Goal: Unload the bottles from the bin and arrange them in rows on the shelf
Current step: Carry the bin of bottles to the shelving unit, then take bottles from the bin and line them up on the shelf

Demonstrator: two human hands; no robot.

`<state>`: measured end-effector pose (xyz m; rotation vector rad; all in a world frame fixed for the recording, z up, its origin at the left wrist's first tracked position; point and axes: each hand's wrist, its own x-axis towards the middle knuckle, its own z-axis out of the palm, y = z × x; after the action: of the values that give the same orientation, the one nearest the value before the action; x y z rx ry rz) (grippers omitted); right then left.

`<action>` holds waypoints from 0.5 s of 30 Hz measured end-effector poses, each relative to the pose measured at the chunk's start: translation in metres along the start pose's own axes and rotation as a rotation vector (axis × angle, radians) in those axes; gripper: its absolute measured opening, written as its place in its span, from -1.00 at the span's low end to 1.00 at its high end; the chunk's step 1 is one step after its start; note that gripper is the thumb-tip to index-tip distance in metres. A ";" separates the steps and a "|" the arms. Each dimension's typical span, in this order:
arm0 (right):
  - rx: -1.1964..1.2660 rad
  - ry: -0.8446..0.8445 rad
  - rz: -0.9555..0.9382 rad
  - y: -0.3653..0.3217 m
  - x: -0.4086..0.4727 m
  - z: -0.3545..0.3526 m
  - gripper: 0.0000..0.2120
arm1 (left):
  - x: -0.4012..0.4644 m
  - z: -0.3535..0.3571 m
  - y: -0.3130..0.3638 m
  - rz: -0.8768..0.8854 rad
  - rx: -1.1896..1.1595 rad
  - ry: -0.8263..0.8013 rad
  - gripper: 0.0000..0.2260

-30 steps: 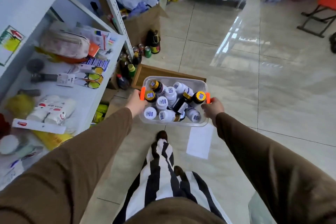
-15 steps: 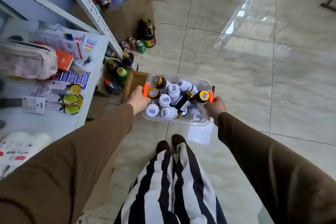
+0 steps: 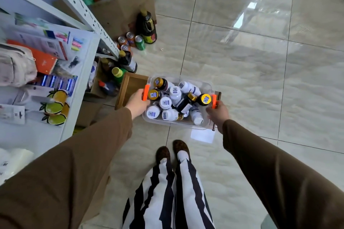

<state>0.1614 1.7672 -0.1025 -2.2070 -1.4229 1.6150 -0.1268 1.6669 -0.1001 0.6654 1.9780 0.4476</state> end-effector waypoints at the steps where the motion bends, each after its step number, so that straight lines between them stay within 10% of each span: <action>1: -0.040 -0.011 -0.010 -0.001 -0.002 -0.001 -0.72 | -0.002 -0.001 0.001 0.012 0.021 -0.001 -0.53; 5: -0.247 0.071 -0.127 -0.008 -0.013 -0.002 -0.49 | -0.014 -0.003 0.006 0.094 0.232 0.113 -0.27; 15: -0.636 0.120 -0.790 -0.053 -0.024 0.021 -0.52 | -0.016 -0.001 0.016 0.413 0.580 0.204 -0.49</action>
<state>0.1112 1.7720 -0.0667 -1.5058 -2.5573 0.8130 -0.1175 1.6693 -0.0792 1.4579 2.1778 0.1785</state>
